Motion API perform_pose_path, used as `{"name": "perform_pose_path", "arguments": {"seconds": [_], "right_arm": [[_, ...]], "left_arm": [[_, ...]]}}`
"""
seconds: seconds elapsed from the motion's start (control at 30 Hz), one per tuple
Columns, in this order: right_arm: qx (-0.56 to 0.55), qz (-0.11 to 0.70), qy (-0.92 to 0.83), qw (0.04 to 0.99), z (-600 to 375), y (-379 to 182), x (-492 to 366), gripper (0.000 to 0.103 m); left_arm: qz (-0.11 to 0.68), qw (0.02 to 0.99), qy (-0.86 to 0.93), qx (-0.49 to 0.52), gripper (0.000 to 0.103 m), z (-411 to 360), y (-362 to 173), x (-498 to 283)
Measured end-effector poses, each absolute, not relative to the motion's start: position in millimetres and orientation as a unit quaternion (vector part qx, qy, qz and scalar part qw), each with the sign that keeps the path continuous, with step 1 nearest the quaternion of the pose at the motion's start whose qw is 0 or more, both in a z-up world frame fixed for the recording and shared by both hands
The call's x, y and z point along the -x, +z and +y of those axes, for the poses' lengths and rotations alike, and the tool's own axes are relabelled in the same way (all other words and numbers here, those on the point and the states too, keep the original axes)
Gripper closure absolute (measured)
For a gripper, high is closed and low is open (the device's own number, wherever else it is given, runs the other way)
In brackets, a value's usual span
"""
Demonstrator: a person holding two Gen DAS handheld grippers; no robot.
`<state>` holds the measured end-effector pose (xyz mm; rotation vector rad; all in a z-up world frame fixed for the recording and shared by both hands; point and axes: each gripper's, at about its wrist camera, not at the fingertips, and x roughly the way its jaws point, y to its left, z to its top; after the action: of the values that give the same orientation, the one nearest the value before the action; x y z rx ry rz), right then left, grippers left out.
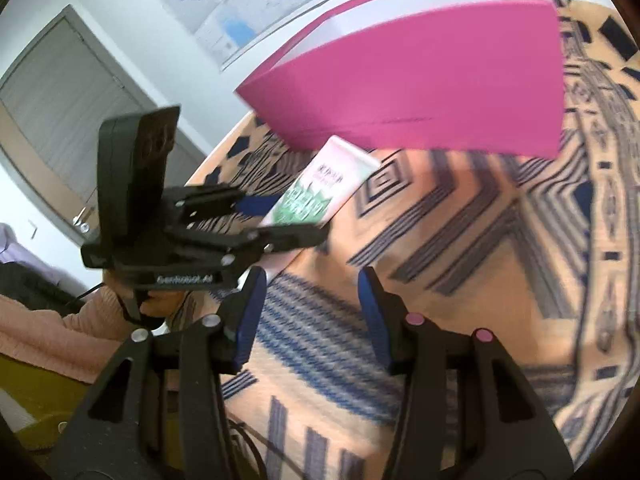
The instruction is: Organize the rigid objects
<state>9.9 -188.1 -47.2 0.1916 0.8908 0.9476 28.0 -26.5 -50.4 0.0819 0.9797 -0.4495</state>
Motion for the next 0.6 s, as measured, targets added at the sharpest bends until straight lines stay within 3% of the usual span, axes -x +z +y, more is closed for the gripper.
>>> {"name": "perform_pose_path", "arguments": {"seconds": [0.2, 0.37, 0.6], "right_arm": [[-0.102, 0.396, 0.418, 0.812, -205.7, -39.0, -22.2, 0.053], [-0.117, 0.405, 0.403, 0.812, -208.3, -48.4, -37.4, 0.052], [-0.107, 0.401, 0.416, 0.809, -202.9, -48.0, -50.2, 0.052]], "left_arm": [[0.440, 0.834, -0.325, -0.073, 0.067, -47.5, -39.1, -0.9], [0.436, 0.836, -0.322, -0.089, 0.052, -52.1, -38.2, 8.2], [0.432, 0.855, -0.279, -0.066, 0.047, -22.9, -30.2, 20.3]]}}
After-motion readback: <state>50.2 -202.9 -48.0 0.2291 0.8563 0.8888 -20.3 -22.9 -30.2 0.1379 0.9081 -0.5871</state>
